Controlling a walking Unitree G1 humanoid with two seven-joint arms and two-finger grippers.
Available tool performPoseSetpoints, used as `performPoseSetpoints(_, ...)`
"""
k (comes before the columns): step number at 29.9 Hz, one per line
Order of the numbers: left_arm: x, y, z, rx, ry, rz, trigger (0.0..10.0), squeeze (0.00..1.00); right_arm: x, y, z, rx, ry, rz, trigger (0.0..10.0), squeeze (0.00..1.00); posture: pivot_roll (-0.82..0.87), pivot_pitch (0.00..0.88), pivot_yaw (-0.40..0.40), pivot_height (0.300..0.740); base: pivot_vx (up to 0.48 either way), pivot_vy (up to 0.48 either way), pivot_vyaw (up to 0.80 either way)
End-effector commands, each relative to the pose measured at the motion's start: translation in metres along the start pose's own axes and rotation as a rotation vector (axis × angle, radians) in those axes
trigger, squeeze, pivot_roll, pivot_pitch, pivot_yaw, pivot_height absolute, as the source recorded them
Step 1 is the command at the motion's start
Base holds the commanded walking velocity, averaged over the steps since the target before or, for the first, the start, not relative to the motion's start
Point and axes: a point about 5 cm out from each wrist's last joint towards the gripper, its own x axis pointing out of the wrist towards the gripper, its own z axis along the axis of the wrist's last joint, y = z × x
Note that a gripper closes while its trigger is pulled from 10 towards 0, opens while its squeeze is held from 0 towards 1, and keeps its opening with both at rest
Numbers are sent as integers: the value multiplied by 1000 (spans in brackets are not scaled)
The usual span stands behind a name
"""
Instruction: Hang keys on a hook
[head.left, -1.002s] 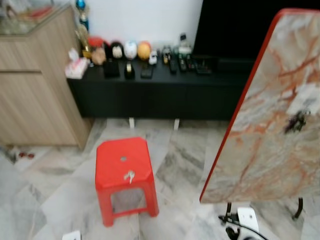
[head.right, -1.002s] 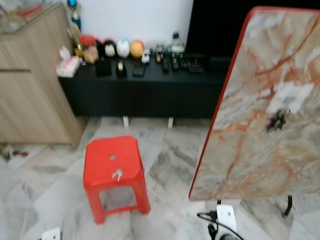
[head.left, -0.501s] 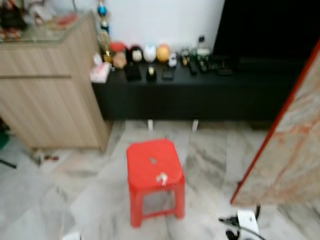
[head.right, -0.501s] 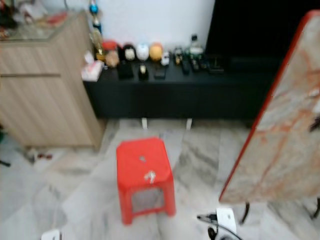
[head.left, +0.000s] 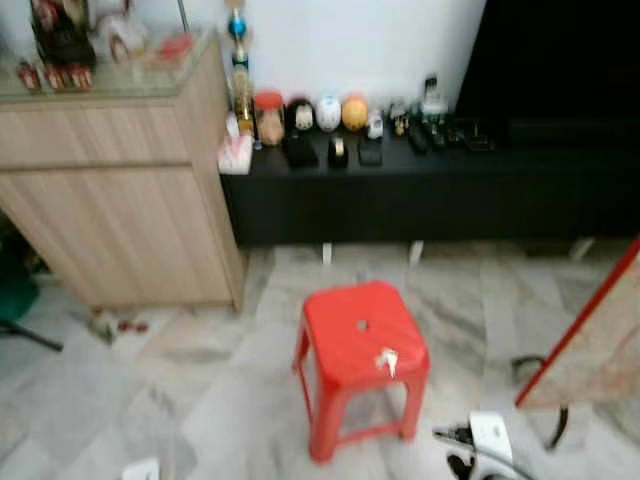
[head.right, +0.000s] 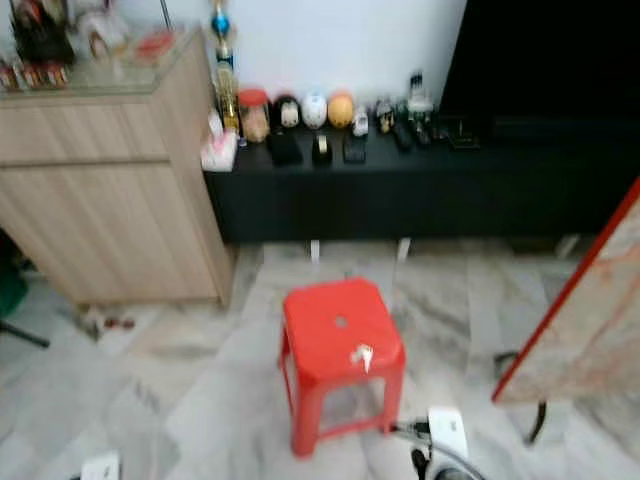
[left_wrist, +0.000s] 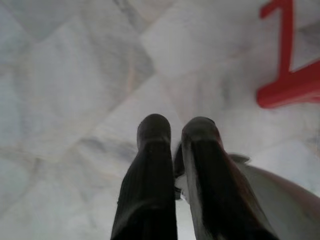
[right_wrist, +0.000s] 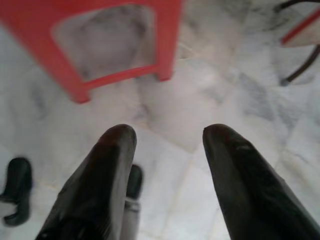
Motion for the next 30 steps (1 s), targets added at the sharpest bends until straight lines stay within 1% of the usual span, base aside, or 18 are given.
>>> performPoseSetpoints(1,-3,3,-11,18,43,-2,10000,0,1,1,5,9,-15,0,10000,0,169,0,-44,740,0,0,0)
performPoseSetpoints(7,-2,1,-10,6,37,-10,10000,0,1,1,6,12,-16,-2,10000,0,174,0,-46,740,0,0,0)
performPoseSetpoints(15,-2,1,-8,10,39,-10,10000,0,1,1,9,15,-20,-2,10000,0,179,0,-48,740,0,0,0)
performPoseSetpoints(25,0,3,-1,30,32,-14,10000,0,2,7,14,60,-50,1,10000,0,169,0,-21,740,0,0,0)
performPoseSetpoints(27,0,4,0,36,33,-16,10000,0,2,9,14,145,-63,-14,10000,0,165,0,-14,740,0,0,0)
performPoseSetpoints(28,0,4,0,36,33,-16,10000,0,2,9,14,145,-63,-14,10000,0,165,0,-14,740,0,0,0)
performPoseSetpoints(29,0,4,0,38,32,-17,10000,0,2,10,12,221,-60,-23,10000,0,165,0,-14,740,0,0,0)
performPoseSetpoints(30,0,4,0,36,30,-17,10000,0,2,13,8,381,-59,-35,10000,0,172,0,-16,740,0,0,0)
